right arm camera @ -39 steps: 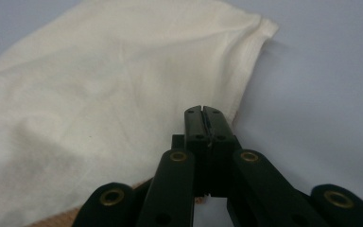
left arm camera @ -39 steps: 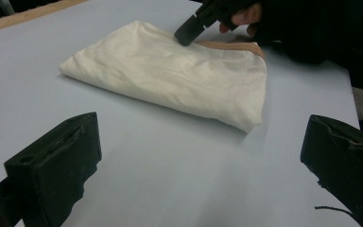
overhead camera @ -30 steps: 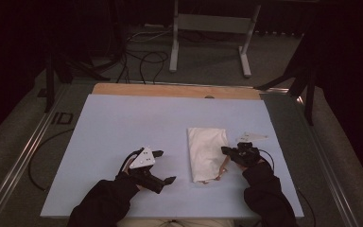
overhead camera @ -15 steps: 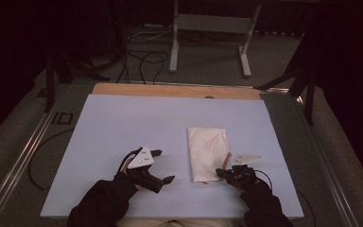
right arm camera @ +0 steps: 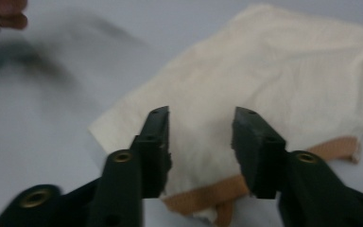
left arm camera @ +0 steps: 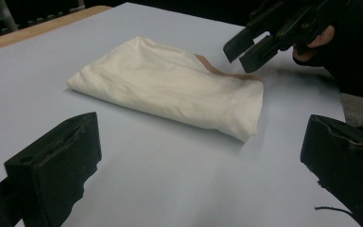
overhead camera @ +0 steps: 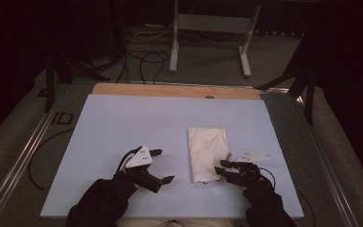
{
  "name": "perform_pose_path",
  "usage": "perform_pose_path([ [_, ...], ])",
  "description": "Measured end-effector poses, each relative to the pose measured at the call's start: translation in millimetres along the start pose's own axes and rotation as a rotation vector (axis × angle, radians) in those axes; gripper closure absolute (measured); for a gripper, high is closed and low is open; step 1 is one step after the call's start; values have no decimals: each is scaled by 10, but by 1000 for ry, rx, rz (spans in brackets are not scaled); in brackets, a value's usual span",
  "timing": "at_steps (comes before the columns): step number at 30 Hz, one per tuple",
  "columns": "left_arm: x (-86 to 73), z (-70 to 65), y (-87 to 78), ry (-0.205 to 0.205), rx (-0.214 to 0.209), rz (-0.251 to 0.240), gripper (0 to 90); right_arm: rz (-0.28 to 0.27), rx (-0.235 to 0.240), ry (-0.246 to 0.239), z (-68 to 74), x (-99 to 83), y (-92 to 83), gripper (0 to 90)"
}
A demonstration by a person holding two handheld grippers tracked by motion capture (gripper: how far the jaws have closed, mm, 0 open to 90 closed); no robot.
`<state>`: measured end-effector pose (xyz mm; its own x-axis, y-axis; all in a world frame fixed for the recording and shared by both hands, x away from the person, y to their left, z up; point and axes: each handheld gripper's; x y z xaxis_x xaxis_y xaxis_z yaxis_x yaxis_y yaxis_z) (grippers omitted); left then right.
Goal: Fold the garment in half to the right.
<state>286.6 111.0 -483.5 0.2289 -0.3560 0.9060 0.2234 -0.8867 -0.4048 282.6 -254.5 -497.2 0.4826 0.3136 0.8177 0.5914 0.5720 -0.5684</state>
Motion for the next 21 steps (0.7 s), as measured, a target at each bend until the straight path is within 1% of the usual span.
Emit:
perform_pose_path([
  [1,0,0,0,0,0,0,3,-9,14,0,-6,14,-3,412],
  [2,12,17,-20,-2,-9,-5,3,-23,17,5,-5,37,-5,341],
  [3,16,22,-35,2,-9,-17,3,-33,21,8,-9,49,-8,286],
  [4,21,26,-47,1,-11,-25,3,-46,42,12,-17,63,-11,208],
  [5,26,31,-59,-1,-13,-30,3,-55,56,12,-21,72,-7,164],
  [6,30,33,-70,0,-12,-33,3,-60,61,9,-18,80,-2,141],
  [8,35,35,-90,2,-6,-40,3,-70,40,-6,-5,91,13,124],
  [9,36,37,-105,3,-6,-47,3,-75,41,-9,-5,93,17,100],
  [10,33,37,-121,6,-3,-52,3,-93,42,-10,2,95,15,101],
  [11,33,37,-121,6,-3,-52,3,-93,42,-10,2,95,15,101],
  [12,18,39,-154,10,5,-68,3,-116,33,-32,11,101,7,101],
  [13,10,40,-166,7,10,-70,3,-128,31,-36,11,100,-1,101],
  [14,-1,39,-181,12,15,-72,3,-140,31,-33,6,98,-7,101],
  [15,-1,39,-181,12,15,-72,3,-140,31,-33,6,98,-7,101],
  [16,-21,41,-199,9,30,-74,3,-147,28,-35,-2,92,-22,101],
  [18,-44,31,-217,37,52,-99,3,-150,21,-38,1,85,-30,101],
  [21,-69,19,-256,62,70,-109,3,-147,-9,-84,8,65,-44,102],
])
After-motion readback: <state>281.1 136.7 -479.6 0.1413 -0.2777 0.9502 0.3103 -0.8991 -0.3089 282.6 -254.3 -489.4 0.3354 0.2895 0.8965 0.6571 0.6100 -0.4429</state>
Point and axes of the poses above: each handheld gripper's, and its own axes: y roughly forward along the jaws, x roughly out of its top, z roughly to its left, and after that the axes turned 8 degrees about -x, right-handed
